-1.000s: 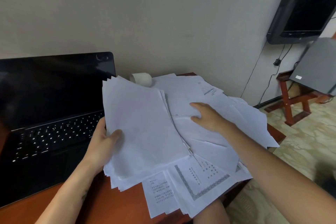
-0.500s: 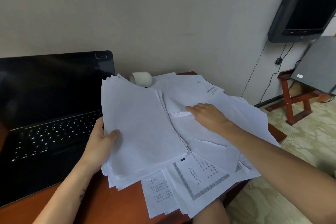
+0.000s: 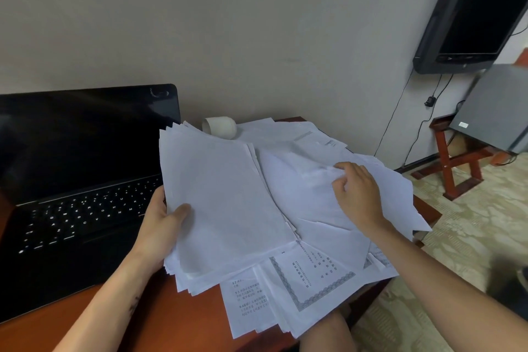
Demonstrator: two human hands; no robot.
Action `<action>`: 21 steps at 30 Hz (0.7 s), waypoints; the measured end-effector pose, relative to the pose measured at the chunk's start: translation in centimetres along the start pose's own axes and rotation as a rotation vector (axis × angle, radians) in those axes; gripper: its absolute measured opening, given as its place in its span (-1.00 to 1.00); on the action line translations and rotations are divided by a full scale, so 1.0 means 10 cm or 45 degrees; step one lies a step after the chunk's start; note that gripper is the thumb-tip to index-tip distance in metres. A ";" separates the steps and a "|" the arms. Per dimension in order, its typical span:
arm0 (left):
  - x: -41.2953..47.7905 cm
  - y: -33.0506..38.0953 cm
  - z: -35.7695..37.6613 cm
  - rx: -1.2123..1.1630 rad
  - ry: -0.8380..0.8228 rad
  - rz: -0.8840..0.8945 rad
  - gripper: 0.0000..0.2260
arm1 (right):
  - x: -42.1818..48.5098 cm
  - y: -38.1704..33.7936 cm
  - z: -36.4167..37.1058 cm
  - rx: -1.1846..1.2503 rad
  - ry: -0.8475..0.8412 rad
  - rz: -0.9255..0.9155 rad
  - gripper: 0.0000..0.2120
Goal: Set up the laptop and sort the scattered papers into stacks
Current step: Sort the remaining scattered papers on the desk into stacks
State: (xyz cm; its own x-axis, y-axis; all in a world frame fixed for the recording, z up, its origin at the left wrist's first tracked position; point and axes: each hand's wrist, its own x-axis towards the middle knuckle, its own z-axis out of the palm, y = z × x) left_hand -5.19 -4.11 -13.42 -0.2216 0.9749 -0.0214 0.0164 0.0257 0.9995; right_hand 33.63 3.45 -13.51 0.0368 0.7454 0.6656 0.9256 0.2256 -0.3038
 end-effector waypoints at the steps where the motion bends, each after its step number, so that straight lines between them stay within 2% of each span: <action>1: -0.02 0.00 0.02 -0.015 -0.013 -0.008 -0.61 | -0.03 -0.04 -0.04 0.125 0.024 0.138 -0.75; 3: -0.04 -0.01 0.07 -0.027 -0.049 -0.013 -0.63 | -0.11 -0.17 -0.09 0.317 0.038 0.318 -0.80; 5: -0.08 0.00 0.13 -0.017 -0.096 0.000 -0.66 | -0.25 -0.33 -0.11 0.414 0.028 0.291 -0.82; 7: -0.11 0.00 0.17 -0.018 -0.145 -0.001 -0.67 | -0.44 -0.47 -0.13 0.453 -0.050 0.063 -0.79; 10: -0.14 -0.01 0.20 -0.059 -0.175 -0.019 -0.71 | -0.66 -0.56 -0.14 0.352 -0.248 -0.322 -0.75; 14: -0.19 0.01 0.23 -0.064 -0.202 0.000 -0.83 | -0.86 -0.62 -0.17 0.274 -0.414 -0.441 -0.69; 17: -0.23 0.08 0.27 -0.035 -0.237 0.070 -0.83 | -0.95 -0.61 -0.24 0.382 -0.474 -0.323 -0.61; 19: -0.24 0.09 0.27 -0.016 -0.240 0.081 -0.83 | -0.91 -0.60 -0.26 0.508 -0.423 -0.067 -0.60; 21: -0.24 0.08 0.27 0.011 -0.234 0.088 -0.83 | -0.87 -0.59 -0.23 0.496 -0.378 0.234 -0.64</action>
State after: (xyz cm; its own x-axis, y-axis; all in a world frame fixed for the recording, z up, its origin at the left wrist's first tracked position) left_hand -1.96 -5.81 -12.64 -0.0377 0.9984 0.0429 0.0342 -0.0416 0.9985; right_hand 28.65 -5.77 -15.95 0.0247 0.9277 0.3725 0.7030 0.2488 -0.6663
